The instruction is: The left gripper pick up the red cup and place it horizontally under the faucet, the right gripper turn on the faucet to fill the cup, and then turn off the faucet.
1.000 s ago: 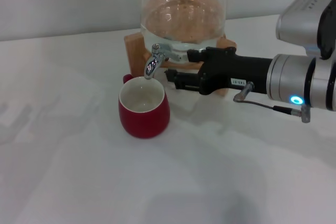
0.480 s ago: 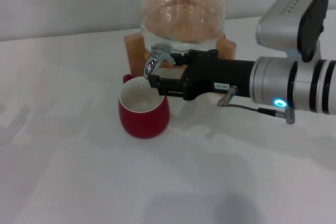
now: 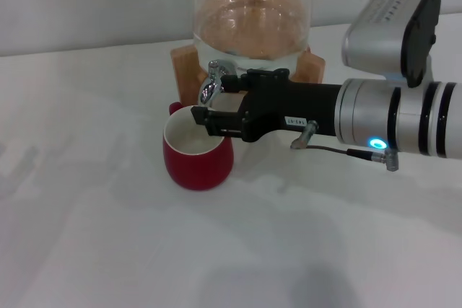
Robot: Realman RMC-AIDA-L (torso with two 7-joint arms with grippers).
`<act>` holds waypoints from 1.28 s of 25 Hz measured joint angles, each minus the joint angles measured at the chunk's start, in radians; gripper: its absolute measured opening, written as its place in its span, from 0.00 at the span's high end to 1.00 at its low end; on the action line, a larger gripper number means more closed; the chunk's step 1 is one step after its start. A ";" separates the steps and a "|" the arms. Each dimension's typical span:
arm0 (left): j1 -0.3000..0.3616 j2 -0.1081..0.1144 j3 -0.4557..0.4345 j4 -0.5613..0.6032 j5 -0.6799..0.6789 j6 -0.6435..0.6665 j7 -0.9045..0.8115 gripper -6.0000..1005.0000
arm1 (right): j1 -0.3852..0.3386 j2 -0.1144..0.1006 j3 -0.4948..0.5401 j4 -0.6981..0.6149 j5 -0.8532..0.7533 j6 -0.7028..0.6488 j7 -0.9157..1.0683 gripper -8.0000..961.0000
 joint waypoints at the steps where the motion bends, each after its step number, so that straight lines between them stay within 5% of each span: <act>1: 0.002 0.000 0.000 0.000 0.000 0.000 0.000 0.24 | -0.003 0.000 0.004 -0.003 0.000 -0.001 0.000 0.26; 12: 0.024 0.001 0.000 0.030 -0.001 0.000 -0.002 0.24 | -0.103 -0.002 0.063 -0.096 -0.007 0.025 -0.006 0.26; 17: 0.067 -0.001 0.002 0.147 0.044 -0.009 -0.070 0.24 | -0.172 0.001 0.099 -0.138 -0.008 0.030 -0.012 0.27; 25: 0.161 -0.008 0.001 0.260 -0.013 -0.007 -0.165 0.24 | -0.167 0.003 0.064 -0.118 -0.003 0.016 -0.017 0.27; 32: 0.160 -0.008 0.002 0.254 -0.011 0.012 -0.160 0.24 | -0.153 0.004 0.038 -0.118 0.009 0.016 -0.022 0.27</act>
